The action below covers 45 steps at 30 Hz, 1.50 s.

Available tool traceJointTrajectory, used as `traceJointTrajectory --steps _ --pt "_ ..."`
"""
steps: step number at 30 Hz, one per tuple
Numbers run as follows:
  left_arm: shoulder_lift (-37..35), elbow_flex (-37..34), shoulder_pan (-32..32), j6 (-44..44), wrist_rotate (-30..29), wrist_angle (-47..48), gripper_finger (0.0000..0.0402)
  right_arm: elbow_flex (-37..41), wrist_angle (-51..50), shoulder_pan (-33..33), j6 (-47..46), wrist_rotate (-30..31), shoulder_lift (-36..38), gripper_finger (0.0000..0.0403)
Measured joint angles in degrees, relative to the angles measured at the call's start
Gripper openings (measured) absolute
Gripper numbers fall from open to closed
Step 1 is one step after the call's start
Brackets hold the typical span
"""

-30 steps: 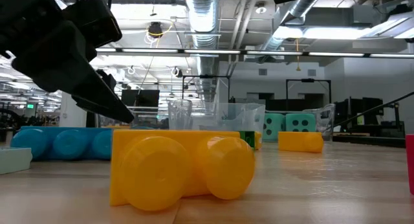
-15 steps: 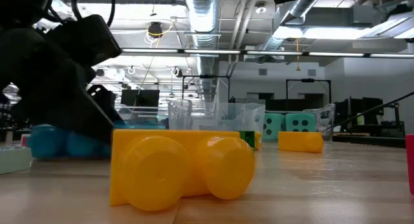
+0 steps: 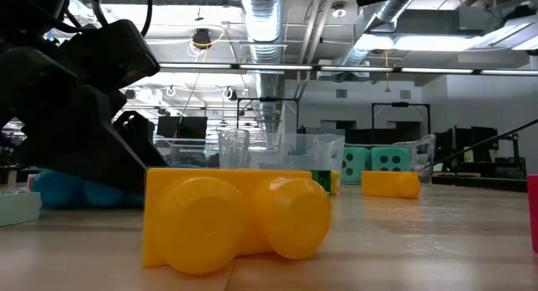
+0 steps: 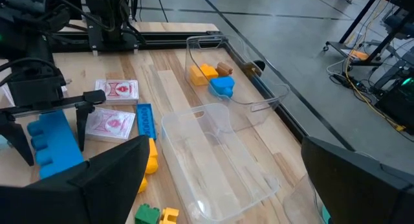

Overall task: Pick & Place Toys
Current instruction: Put the blue game piece into the top left transparent bin

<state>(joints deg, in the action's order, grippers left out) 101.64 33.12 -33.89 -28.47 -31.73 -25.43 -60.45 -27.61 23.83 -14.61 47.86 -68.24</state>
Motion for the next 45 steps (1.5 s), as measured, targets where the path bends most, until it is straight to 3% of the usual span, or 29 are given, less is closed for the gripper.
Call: traceJointTrajectory --steps 17,26,32,37,45 --pt "0.0 -0.1 0.0 0.1 -0.4 0.1 0.0331 0.0 0.0 0.0 0.0 0.0 0.0 0.0395" --pt "0.0 -0.1 0.1 0.0 -0.4 0.1 0.0255 0.0 0.0 0.0 0.0 0.0 0.0 0.0395" --pt "0.0 -0.1 0.1 0.1 -0.4 0.1 0.0255 0.0 0.0 0.0 0.0 0.0 0.0 0.0395" --pt "0.0 -0.1 0.1 0.1 -0.4 0.1 0.0278 0.0 0.0 0.0 0.0 0.0 0.0 0.0395" --pt "0.0 -0.1 0.1 0.1 -0.4 0.1 0.0254 0.0 0.0 0.0 0.0 0.0 0.0 0.0395"
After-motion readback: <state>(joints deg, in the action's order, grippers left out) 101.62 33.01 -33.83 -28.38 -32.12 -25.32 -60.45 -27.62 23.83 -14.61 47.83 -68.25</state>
